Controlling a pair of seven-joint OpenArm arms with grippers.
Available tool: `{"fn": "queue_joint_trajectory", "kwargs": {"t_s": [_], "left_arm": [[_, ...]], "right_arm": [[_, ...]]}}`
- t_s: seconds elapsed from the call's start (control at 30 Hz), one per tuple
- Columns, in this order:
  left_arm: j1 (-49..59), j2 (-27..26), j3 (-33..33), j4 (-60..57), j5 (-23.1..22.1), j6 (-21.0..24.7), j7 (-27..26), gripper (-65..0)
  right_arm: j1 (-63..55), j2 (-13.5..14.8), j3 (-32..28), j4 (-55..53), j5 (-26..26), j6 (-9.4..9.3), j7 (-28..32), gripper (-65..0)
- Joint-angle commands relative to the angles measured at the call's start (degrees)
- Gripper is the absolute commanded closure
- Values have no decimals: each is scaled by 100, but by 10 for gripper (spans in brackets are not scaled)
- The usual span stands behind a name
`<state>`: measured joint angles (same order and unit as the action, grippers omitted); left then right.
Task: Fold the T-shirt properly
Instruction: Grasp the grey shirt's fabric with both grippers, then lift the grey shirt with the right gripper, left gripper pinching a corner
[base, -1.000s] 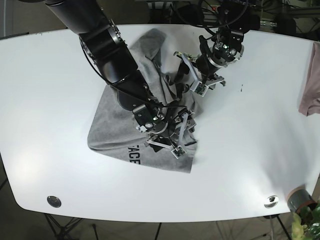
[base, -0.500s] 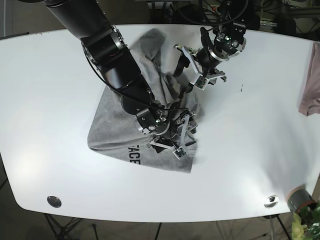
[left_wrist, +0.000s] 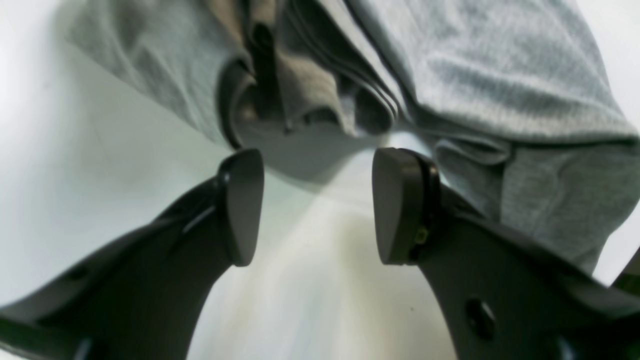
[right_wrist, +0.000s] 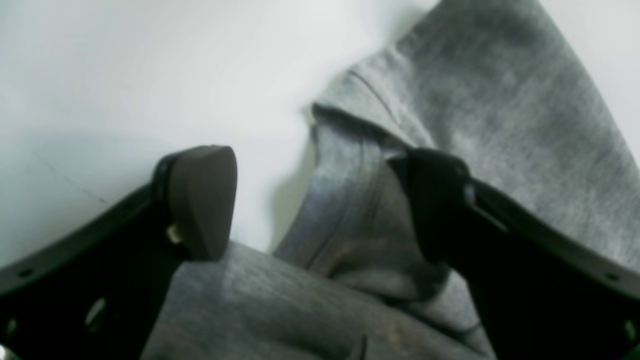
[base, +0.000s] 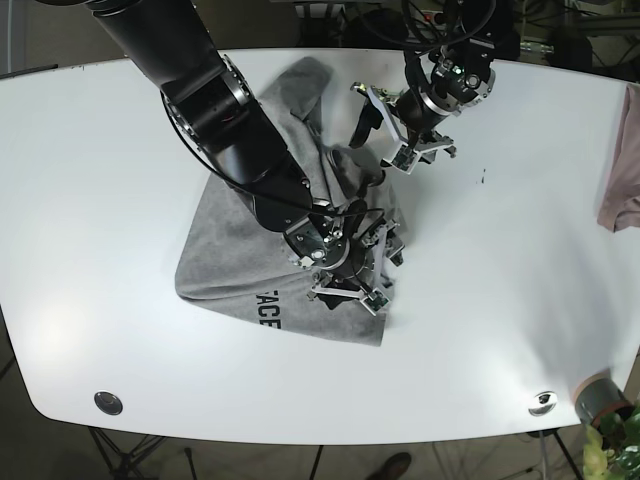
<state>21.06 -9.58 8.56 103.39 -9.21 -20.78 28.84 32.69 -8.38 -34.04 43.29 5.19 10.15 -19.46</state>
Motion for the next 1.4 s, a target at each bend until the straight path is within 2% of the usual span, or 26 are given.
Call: {"fn": "queue_joint_trajectory", "kwargs": {"t_s": [0.0,0.1,0.2,0.4,0.97,1.37], "left_arm": [[-9,-75,-7,135,-68,-10,-128,-328],[-9,-66,-7,144,-68,-10,-128,-328],[-9,-66,-16,144,-68,-10,-128,-328],[-9,-66,-16,144,-68,-10,-128,-328],[-44,-66,-16,118,-68,-10,-128,-326],[-53,-66,-16,118,-59,-10,-128,-326]], "right_arm": [[199,-19,24,89,30,-255,157,-510],[199,-19,15,89,30,-475,175,-510],[199,-19,15,89,-14,-563,184,-510],[173,-37,33,80,-814,-563,272,-510],[15,-45,42,-131,-884,-563,289,-498],[15,-54,42,-131,-875,-563,298,-87]]}}
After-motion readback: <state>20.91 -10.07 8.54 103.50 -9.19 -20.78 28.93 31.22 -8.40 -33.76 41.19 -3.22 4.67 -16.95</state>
